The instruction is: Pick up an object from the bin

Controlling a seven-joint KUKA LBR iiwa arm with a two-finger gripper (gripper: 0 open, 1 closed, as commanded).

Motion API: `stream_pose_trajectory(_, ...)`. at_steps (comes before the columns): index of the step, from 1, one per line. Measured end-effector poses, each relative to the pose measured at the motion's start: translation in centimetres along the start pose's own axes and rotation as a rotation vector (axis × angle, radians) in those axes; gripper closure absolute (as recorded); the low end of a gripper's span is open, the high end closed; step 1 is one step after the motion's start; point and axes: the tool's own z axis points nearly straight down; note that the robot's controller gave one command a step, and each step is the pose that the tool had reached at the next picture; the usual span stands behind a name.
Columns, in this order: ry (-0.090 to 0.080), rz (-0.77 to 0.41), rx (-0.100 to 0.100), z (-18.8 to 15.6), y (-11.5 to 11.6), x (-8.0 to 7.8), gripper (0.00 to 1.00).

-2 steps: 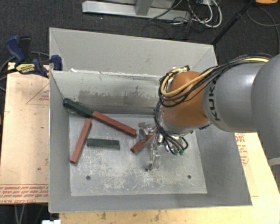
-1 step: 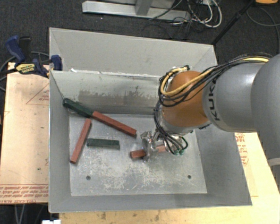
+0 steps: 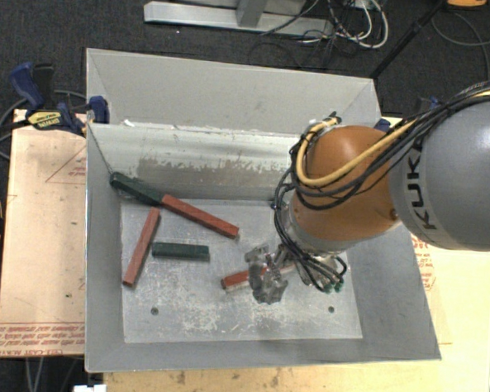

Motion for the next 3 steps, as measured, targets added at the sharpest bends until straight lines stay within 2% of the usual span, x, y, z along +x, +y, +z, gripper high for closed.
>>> stream_pose_trajectory(1,0.005,0.003,0.000,0.4,-0.2,0.0,0.00)
stream_pose_trajectory(2,0.009,-0.063,0.000,11.6,-7.0,-2.2,0.00)
stream_pose_trajectory(3,0.004,-0.065,0.000,11.2,-6.8,-2.4,1.00)
